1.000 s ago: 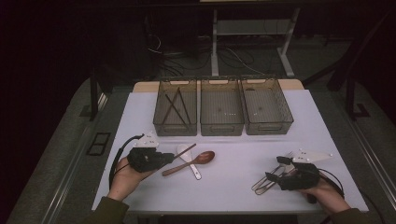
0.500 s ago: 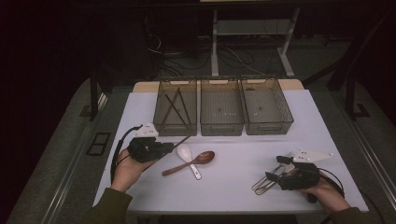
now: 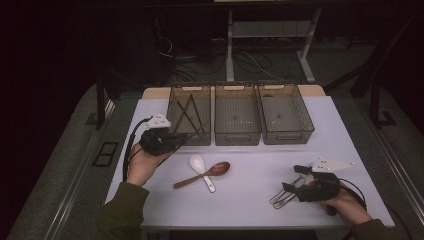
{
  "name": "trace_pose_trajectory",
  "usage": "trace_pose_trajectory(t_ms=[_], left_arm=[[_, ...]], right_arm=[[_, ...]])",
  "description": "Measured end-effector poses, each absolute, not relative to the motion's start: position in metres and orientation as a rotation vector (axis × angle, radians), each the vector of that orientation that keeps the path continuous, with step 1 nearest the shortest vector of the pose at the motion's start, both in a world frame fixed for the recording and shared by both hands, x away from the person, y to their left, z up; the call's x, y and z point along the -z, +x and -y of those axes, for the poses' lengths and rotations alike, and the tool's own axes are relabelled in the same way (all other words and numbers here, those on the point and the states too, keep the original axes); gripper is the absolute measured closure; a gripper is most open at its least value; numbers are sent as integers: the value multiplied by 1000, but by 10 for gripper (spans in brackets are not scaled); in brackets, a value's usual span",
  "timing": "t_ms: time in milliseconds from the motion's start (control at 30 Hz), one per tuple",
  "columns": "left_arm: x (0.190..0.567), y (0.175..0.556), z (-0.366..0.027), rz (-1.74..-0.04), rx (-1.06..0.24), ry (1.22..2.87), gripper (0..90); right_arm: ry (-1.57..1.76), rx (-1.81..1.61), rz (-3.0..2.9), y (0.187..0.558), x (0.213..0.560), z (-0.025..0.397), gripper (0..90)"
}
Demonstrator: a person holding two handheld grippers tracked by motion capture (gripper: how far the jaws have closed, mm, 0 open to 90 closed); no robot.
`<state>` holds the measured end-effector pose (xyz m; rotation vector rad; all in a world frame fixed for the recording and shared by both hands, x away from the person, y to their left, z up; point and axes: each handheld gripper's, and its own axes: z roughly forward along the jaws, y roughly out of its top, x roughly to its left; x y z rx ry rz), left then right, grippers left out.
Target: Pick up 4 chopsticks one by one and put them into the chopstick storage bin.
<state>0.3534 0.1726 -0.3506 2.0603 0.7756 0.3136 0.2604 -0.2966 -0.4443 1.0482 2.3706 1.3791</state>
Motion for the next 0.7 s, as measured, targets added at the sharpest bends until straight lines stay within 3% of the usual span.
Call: trace_pose_trajectory(t_ms=[700], left_arm=[[325,428,-140,-817,-386,2066,845]], right_arm=[[1052,-1383,-2371,260,445,296,173]])
